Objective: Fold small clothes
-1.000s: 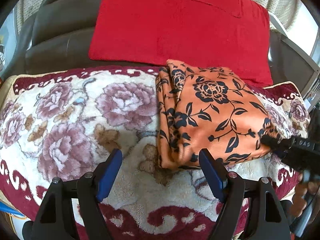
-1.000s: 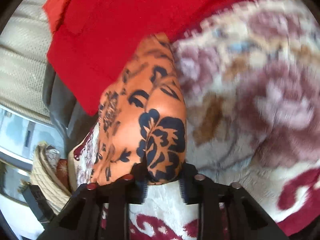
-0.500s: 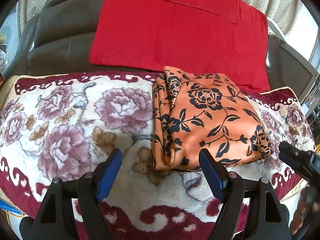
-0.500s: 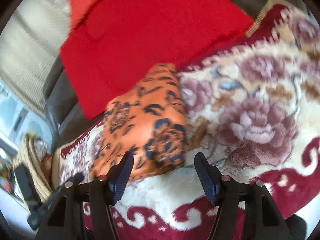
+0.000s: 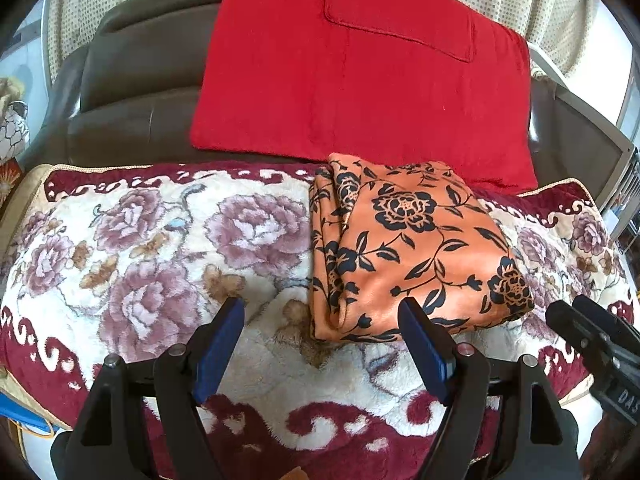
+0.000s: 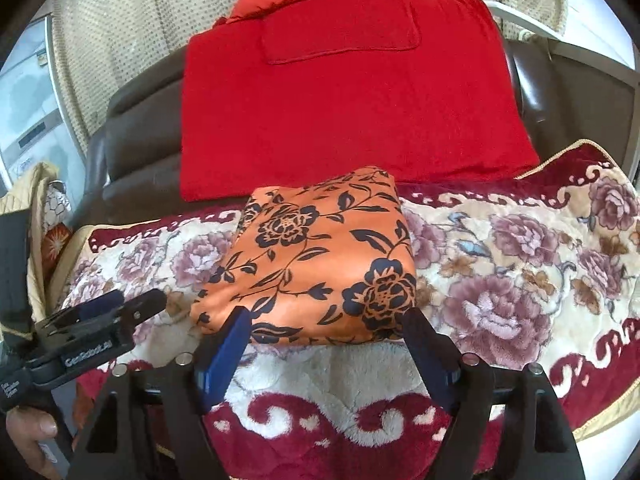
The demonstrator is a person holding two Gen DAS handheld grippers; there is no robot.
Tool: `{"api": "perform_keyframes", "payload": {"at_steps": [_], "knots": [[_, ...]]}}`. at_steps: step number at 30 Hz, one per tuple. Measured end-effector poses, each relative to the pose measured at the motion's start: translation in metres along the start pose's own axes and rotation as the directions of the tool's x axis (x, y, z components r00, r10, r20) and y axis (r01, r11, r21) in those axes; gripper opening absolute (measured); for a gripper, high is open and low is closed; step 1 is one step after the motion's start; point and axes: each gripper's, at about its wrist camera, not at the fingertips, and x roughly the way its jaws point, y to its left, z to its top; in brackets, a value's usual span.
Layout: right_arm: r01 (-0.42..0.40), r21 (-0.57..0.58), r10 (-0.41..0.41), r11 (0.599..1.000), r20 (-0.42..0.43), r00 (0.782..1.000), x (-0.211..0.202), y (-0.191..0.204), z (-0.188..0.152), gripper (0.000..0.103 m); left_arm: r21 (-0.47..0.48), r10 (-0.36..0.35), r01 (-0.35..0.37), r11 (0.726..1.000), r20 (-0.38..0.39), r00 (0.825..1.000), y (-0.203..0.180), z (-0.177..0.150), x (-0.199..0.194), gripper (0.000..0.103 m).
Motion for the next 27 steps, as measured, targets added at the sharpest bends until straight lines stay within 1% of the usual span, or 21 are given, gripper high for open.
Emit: {"api": "perform_keyframes", "payload": {"at_steps": [2, 4, 7, 8, 11, 15, 16, 18, 21, 27], "knots": [[-0.035, 0.047, 0.036, 0.998, -0.030, 0.999, 0.007, -0.009, -0.001, 0.081, -0.009, 0.000, 0.000, 1.000, -0.009, 1.000, 0.004, -0.002, 0.004, 0.080], [-0.074, 0.133, 0.083, 0.988, -0.064, 0.995, 0.015, -0.026, -0.005, 0.081, -0.028, -0.001, 0.001, 1.000, -0.027, 1.000, 0.010, -0.005, 0.011, 0.080], [-0.091, 0.234, 0.116, 0.968, -0.095, 0.989, 0.026, -0.049, -0.011, 0.081, -0.073, -0.002, -0.003, 0.997, -0.070, 0.998, 0.018, -0.010, 0.025, 0.080], [-0.109, 0.275, 0.140, 0.955, -0.095, 0.986, 0.030, -0.060, -0.012, 0.081, -0.088, -0.007, -0.001, 0.996, -0.088, 0.996, 0.020, -0.012, 0.031, 0.080], [-0.114, 0.334, 0.155, 0.936, -0.099, 0.983, 0.038, -0.078, -0.010, 0.081, -0.096, -0.020, 0.010, 0.995, -0.103, 0.995, 0.019, -0.013, 0.037, 0.080], [-0.111, 0.371, 0.169, 0.922, -0.126, 0.978, 0.057, -0.091, -0.003, 0.081, -0.068, -0.024, 0.018, 0.998, -0.091, 0.996, 0.012, -0.009, 0.034, 0.080], [-0.125, 0.382, 0.185, 0.915, -0.124, 0.975, 0.057, -0.091, -0.002, 0.081, -0.060, -0.025, 0.020, 0.998, -0.084, 0.996, 0.012, -0.008, 0.033, 0.080], [-0.147, 0.375, 0.198, 0.915, -0.101, 0.975, 0.051, -0.086, -0.002, 0.081, -0.057, -0.020, 0.016, 0.998, -0.066, 0.998, 0.011, -0.005, 0.029, 0.080], [-0.150, 0.309, 0.185, 0.939, -0.090, 0.979, 0.041, -0.068, -0.004, 0.081, -0.069, -0.021, 0.017, 0.997, -0.054, 0.998, 0.012, -0.003, 0.027, 0.080], [-0.103, 0.178, 0.116, 0.979, -0.063, 0.991, 0.020, -0.040, -0.007, 0.081, -0.046, -0.028, 0.028, 0.999, -0.019, 0.999, 0.001, 0.002, 0.011, 0.080]]}}
